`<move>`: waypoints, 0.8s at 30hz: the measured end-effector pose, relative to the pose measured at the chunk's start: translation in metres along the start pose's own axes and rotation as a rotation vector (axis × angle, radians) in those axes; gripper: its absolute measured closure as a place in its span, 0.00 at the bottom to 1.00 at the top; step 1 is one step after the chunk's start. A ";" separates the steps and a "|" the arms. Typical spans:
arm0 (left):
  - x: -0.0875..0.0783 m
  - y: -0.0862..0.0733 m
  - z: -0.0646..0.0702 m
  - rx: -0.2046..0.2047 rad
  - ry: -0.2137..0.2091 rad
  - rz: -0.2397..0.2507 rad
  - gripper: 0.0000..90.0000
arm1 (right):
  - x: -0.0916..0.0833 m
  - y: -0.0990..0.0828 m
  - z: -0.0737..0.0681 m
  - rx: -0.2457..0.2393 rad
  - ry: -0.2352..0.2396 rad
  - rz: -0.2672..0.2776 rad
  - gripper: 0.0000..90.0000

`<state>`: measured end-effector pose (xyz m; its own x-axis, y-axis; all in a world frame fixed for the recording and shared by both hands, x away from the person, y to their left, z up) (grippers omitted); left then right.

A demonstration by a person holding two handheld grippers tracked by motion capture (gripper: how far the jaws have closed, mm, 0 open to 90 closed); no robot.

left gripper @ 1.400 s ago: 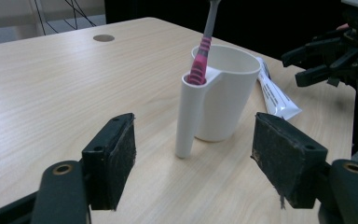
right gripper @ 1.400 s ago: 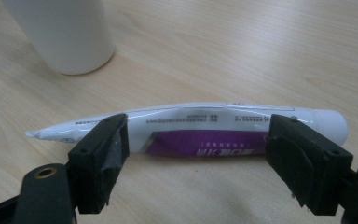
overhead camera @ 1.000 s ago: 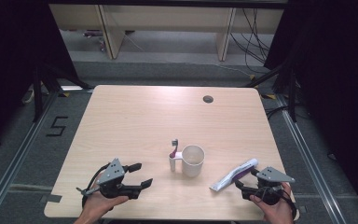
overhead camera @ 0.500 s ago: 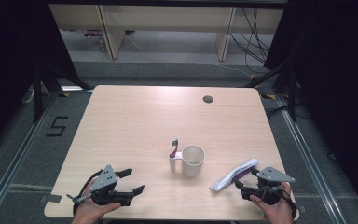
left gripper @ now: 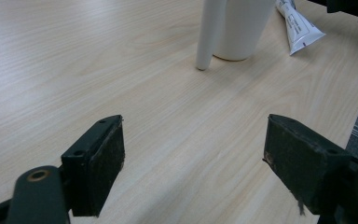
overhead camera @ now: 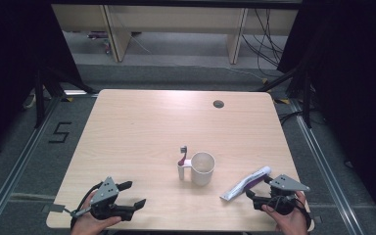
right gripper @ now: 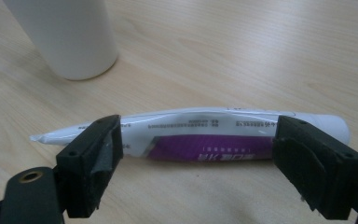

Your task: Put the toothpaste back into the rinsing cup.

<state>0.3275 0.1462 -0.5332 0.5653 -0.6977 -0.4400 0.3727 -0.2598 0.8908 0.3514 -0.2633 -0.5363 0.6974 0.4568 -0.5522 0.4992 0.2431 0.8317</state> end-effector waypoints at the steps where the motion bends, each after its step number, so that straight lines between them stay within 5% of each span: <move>1: 0.000 0.000 0.000 -0.006 0.005 0.003 0.22 | 0.000 0.002 0.003 -0.039 -0.007 0.010 0.22; 2: 0.000 0.000 0.000 -0.012 0.006 0.004 0.22 | -0.001 0.002 0.000 -0.003 -0.002 0.003 0.23; 5: 0.001 -0.002 0.000 -0.001 -0.005 -0.011 0.22 | 0.001 0.005 0.005 -0.053 -0.011 0.021 0.23; 6: 0.001 -0.002 0.000 0.002 -0.006 -0.010 0.22 | 0.001 0.004 0.003 -0.016 -0.004 0.005 0.23; 7: 0.002 -0.002 0.001 -0.004 -0.007 -0.004 0.22 | 0.002 0.007 0.007 -0.060 -0.008 0.024 0.23; 13: 0.002 -0.004 0.001 0.007 -0.008 -0.015 0.22 | 0.002 0.017 0.020 -0.043 0.014 0.020 0.24; 17: 0.001 -0.004 0.001 0.010 -0.004 -0.016 0.22 | 0.001 0.025 0.032 -0.072 0.012 0.011 0.27; 18: 0.002 -0.005 0.002 0.007 -0.011 -0.016 0.22 | 0.002 0.027 0.037 -0.118 -0.002 0.024 0.27; 19: 0.002 -0.005 0.002 0.006 -0.011 -0.018 0.22 | 0.002 0.026 0.035 -0.085 0.020 -0.006 0.27; 24: 0.003 -0.005 0.002 0.009 -0.009 -0.021 0.22 | 0.004 0.032 0.042 -0.149 0.038 -0.027 0.27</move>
<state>0.3258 0.1448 -0.5389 0.5508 -0.6979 -0.4578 0.3779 -0.2806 0.8823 0.3922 -0.2897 -0.5142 0.6631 0.4800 -0.5744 0.4339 0.3789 0.8174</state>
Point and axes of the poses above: each handheld gripper's, and its own axes: x roughly forward along the jaws, y roughly out of its top, z roughly to its right, the point moved 8 cm from there along x, roughly forward along the jaws, and after that the axes turned 2 degrees about z, right-handed, at the moved point
